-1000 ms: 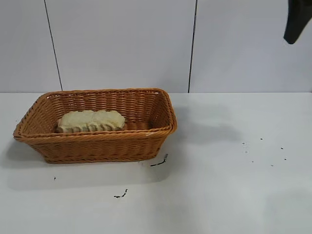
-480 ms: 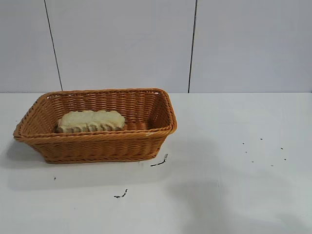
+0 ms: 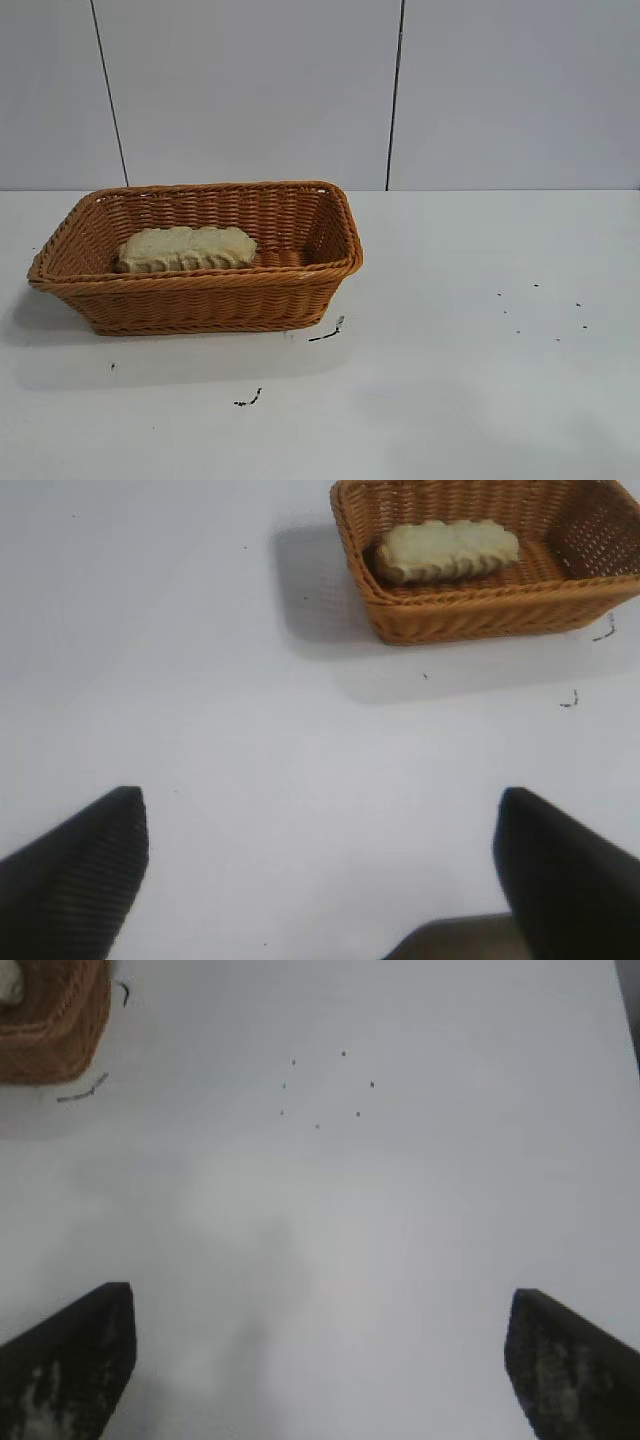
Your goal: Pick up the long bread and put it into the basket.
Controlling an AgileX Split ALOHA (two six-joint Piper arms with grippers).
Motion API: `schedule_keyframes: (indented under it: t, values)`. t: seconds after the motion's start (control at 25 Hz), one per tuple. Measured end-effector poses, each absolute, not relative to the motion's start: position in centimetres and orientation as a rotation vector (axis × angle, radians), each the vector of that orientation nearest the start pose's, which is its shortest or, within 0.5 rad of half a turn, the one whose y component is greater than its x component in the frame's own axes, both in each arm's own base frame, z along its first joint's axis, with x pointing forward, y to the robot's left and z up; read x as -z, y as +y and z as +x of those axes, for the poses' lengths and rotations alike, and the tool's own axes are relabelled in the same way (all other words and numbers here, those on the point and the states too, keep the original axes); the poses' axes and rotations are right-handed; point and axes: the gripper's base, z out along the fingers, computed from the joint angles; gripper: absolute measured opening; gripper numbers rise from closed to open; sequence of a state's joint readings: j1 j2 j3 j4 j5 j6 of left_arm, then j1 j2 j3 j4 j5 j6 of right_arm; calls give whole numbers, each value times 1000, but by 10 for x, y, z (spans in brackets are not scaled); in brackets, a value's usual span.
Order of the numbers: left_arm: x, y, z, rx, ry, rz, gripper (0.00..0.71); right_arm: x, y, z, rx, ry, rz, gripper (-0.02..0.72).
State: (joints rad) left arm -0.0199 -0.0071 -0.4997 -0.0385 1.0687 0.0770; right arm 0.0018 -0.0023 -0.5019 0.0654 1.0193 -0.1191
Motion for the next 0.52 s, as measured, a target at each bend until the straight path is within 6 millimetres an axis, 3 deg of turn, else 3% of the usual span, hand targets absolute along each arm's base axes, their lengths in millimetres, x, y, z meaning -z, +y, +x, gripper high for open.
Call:
schedule_keyframes:
  t: [0.52]
  values:
    - [-277,-3,-6,10,2042,101,692,-281,5,-4,-8,1991,-117,689]
